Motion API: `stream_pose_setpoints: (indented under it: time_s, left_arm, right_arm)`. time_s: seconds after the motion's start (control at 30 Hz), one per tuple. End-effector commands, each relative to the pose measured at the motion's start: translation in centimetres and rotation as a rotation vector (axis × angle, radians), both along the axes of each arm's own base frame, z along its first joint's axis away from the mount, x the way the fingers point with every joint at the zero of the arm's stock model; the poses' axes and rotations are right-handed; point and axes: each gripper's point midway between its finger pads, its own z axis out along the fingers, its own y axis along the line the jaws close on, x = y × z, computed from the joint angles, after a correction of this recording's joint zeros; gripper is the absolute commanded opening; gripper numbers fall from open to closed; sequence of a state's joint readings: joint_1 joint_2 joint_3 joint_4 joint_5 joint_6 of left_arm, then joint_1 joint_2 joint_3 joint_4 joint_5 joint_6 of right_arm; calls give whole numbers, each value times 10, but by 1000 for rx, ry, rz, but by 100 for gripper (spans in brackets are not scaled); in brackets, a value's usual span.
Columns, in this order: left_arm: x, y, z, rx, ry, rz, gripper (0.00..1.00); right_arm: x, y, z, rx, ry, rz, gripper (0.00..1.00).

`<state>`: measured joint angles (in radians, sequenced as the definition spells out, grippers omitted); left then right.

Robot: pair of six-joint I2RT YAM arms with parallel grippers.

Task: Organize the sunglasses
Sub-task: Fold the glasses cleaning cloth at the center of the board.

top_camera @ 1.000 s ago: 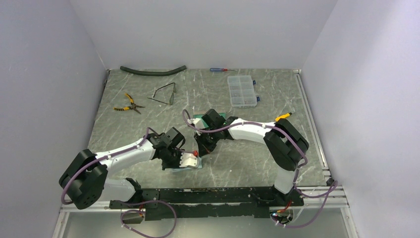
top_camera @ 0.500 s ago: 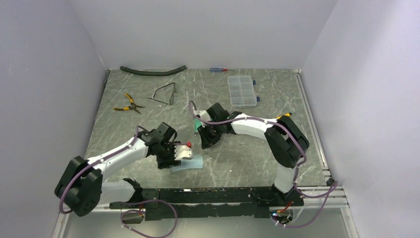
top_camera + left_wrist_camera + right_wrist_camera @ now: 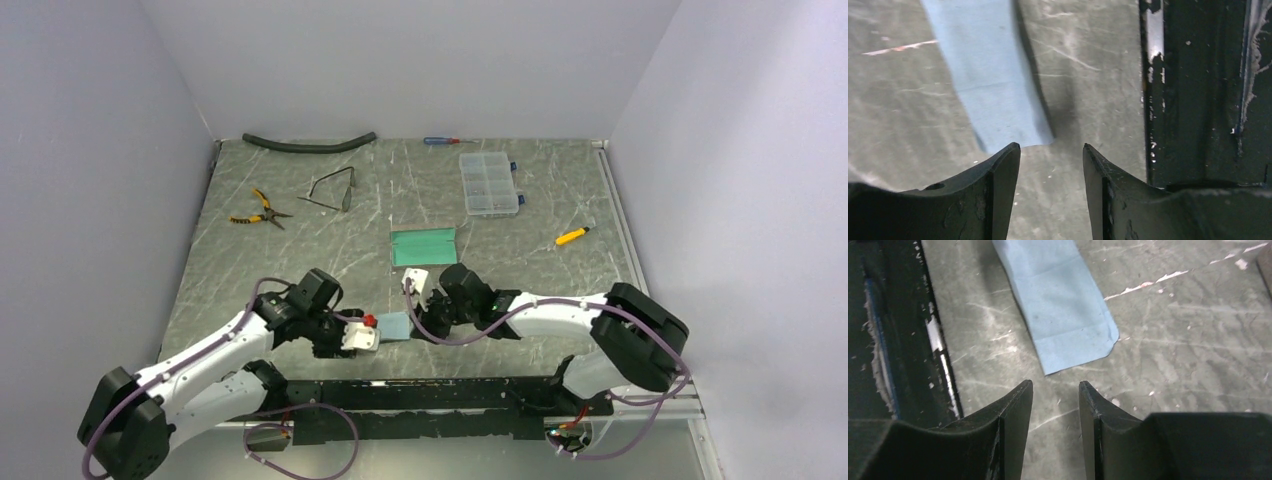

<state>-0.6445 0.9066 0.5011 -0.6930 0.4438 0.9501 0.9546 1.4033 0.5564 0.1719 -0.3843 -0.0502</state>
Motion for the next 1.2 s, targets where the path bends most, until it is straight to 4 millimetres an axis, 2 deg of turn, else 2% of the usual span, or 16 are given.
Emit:
stream_pose_setpoints:
  time_s: [0.0,0.13,0.43,0.57,0.73,0.83,1.0,1.07,1.17]
  left_arm:
    - [-3,-7,-13,4,8,-59,55]
    - [-3,-9,-22,8,0,-72,49]
    - [0,-8,-30,19,-10,-37,47]
    - [5,-5,-36,63,-13,-27,46]
    - [11,6,-45,132,-35,-20,38]
    - [7,7,-44,121,-43,-45,28]
    - [7,8,-44,116,-50,-40,8]
    - [6,7,-43,114,-43,-40,3]
    - [8,5,-41,109,-39,-29,3]
  right_arm:
    - [18,23,10,75,-162,14,42]
    - [15,30,-1,59,-160,29,40]
    - [-7,26,-23,14,-159,111,41]
    - [-8,24,-31,0,-155,106,41]
    - [-8,23,-37,-25,-158,108,41]
    - [-8,19,-43,-55,-158,104,36]
    - [-10,14,-43,-62,-163,110,19]
    - [-11,14,-44,-65,-160,120,13]
    - [-10,18,-41,-60,-163,129,7]
